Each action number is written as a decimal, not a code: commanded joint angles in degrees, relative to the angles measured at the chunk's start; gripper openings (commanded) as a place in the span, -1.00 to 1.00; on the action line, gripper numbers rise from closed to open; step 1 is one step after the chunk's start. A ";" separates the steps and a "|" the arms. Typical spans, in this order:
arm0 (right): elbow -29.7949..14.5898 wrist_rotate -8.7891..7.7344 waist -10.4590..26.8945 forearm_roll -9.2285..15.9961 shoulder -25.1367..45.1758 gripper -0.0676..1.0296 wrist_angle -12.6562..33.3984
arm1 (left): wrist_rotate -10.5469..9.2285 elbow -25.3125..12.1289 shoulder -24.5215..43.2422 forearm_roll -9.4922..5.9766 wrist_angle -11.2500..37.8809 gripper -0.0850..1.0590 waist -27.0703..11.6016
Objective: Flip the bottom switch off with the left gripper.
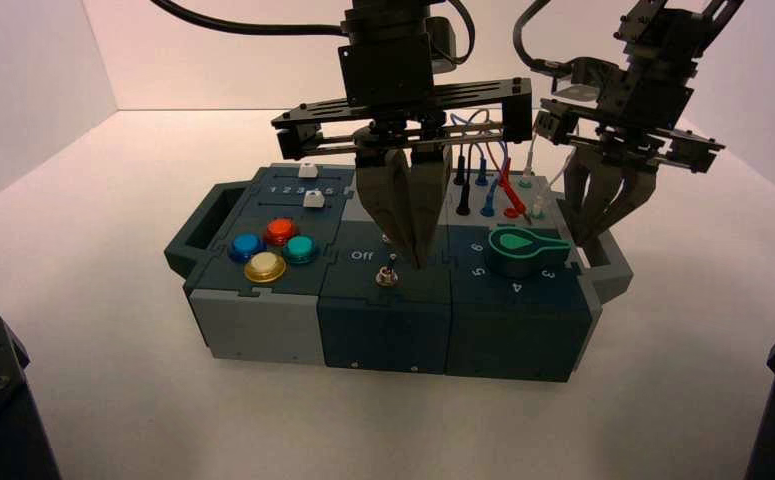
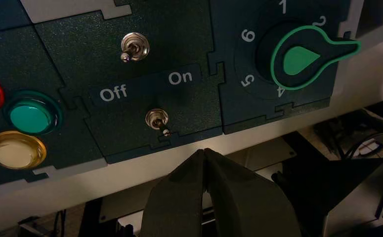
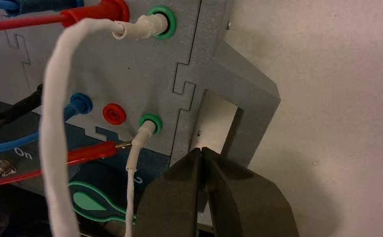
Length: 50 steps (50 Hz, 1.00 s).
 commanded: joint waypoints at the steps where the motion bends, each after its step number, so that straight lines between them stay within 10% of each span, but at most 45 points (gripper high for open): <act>1: -0.35 -0.44 0.18 0.00 -0.53 -0.92 0.18 | 0.09 -1.41 -0.44 0.26 0.00 -0.91 0.09; 50: -0.09 -0.70 0.18 0.00 -0.62 -0.92 0.18 | 1.05 -1.93 1.85 0.97 -0.09 -0.91 1.14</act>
